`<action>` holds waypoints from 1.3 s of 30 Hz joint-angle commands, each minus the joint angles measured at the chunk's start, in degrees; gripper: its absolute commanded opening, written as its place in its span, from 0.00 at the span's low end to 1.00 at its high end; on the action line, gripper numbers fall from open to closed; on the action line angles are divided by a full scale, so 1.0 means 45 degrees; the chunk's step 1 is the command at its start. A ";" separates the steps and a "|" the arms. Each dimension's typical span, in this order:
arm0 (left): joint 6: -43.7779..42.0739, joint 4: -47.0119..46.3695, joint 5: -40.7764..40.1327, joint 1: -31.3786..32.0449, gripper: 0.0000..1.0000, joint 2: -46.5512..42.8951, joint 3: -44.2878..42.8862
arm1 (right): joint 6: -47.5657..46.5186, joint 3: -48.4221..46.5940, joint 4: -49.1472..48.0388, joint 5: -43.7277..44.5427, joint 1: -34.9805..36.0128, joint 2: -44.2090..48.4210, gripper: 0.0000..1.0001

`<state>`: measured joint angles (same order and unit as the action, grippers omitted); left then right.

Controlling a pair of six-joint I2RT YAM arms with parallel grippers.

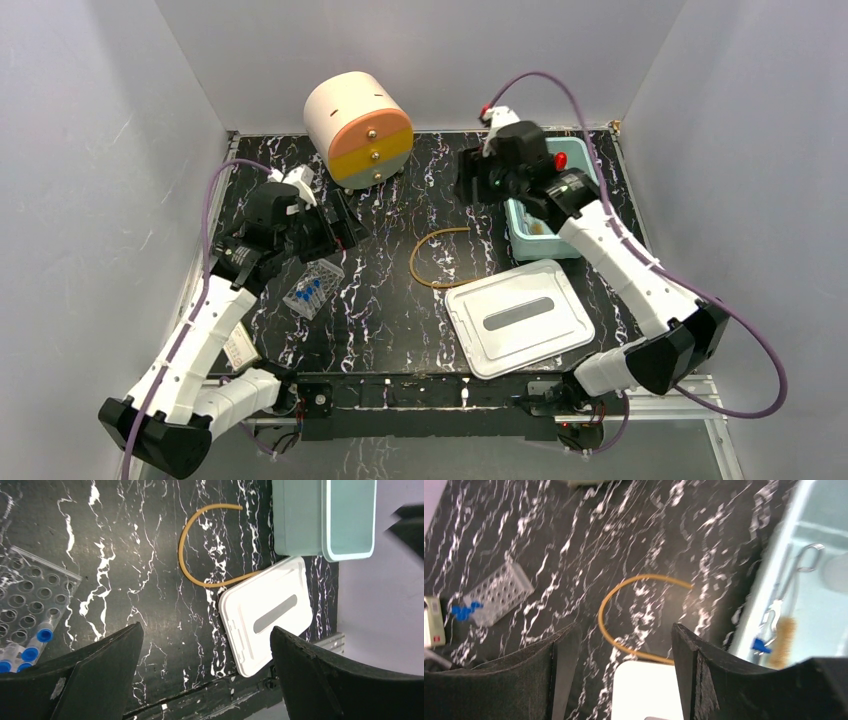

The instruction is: Organize the chemistry lab equipment

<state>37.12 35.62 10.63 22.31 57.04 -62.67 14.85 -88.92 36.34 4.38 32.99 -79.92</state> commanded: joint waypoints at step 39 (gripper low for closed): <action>0.0686 0.1636 -0.4140 0.0015 0.98 -0.1211 -0.0845 | 0.1885 0.0356 -0.1572 0.2372 0.4875 -0.8629 0.48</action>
<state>40.14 42.30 -7.51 22.31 52.29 -66.15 24.12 -84.79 29.80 14.26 55.13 -117.12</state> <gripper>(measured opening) 0.983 0.506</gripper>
